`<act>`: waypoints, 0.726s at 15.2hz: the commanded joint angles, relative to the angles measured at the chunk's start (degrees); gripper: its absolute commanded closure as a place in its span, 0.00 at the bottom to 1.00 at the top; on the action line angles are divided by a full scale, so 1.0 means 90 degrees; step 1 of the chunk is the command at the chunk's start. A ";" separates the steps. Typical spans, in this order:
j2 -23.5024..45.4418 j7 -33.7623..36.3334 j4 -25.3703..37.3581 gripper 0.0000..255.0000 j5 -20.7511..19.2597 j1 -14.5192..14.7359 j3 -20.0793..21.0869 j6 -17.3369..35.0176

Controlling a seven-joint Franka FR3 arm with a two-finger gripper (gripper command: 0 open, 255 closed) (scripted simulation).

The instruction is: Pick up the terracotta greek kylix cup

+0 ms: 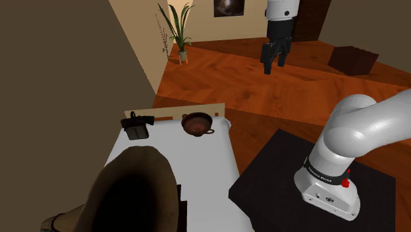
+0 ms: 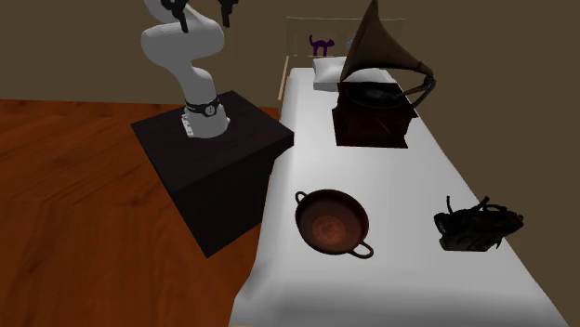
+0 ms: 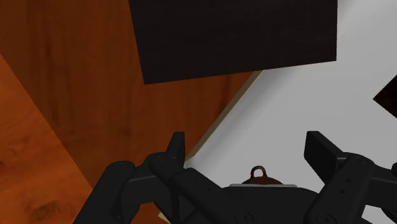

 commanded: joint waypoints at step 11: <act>0.1880 -0.0385 -0.0269 0.00 0.0039 0.0124 -0.0357 0.2141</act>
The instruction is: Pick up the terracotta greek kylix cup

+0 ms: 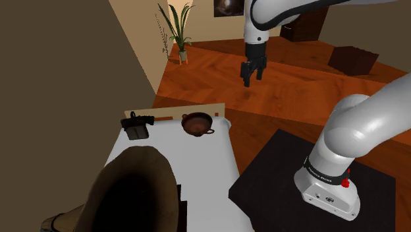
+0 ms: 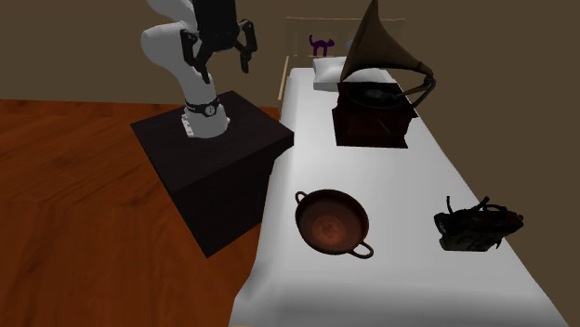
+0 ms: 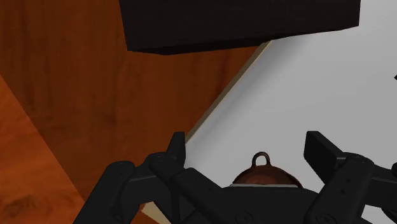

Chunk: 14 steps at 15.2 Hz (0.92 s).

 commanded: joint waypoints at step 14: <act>0.3687 -0.0869 0.1145 0.00 0.0669 0.0237 -0.0330 0.2482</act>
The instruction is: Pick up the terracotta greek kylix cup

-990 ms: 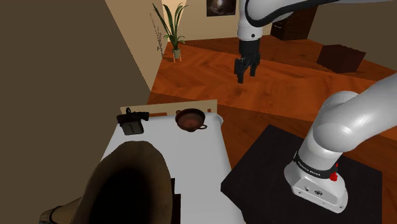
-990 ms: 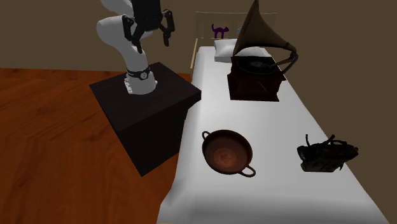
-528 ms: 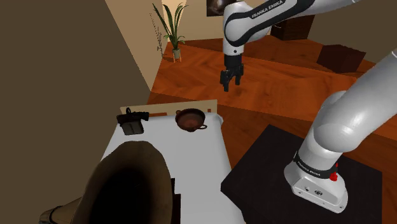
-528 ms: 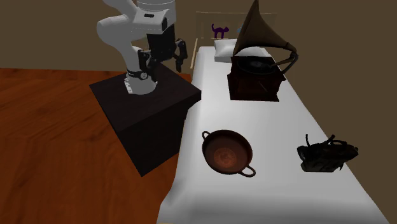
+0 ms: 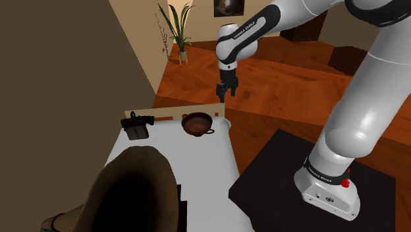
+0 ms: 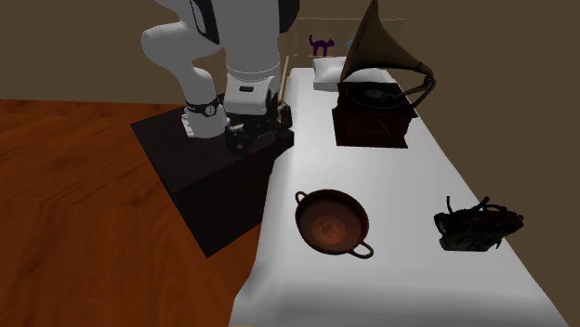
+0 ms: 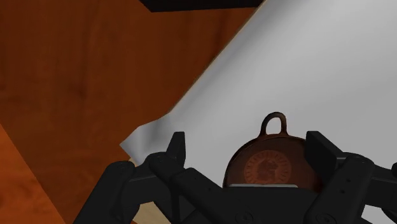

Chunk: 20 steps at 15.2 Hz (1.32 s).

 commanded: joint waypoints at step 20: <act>0.4277 -0.0897 0.3142 0.00 0.0978 -0.0252 0.0360 0.1006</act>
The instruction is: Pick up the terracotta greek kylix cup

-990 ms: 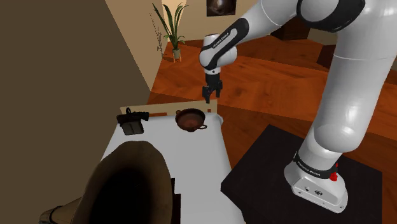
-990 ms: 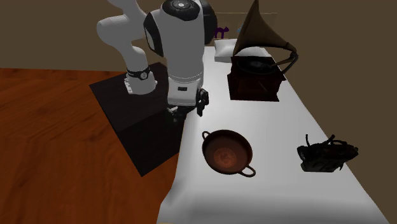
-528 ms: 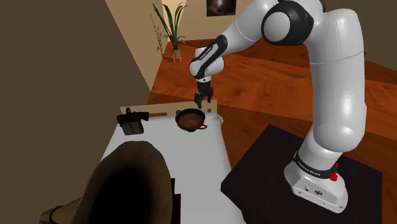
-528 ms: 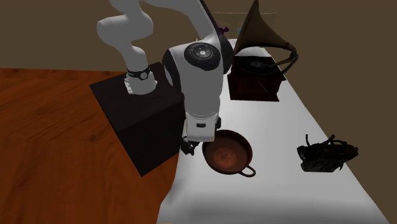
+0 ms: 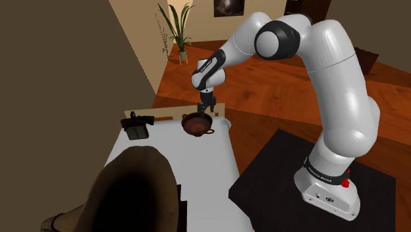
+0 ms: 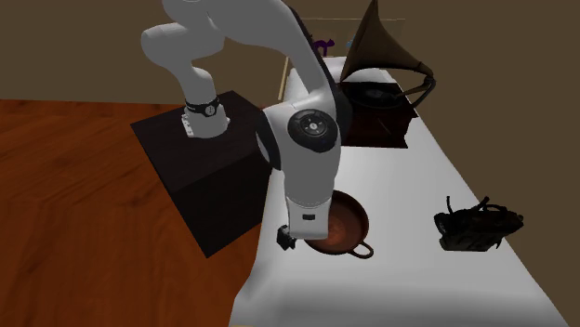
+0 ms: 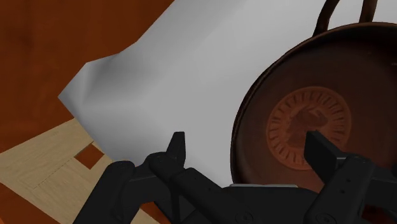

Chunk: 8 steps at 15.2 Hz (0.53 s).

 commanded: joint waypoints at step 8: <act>0.0202 -0.0042 0.0005 1.00 0.0039 -0.0021 0.0027 0.0196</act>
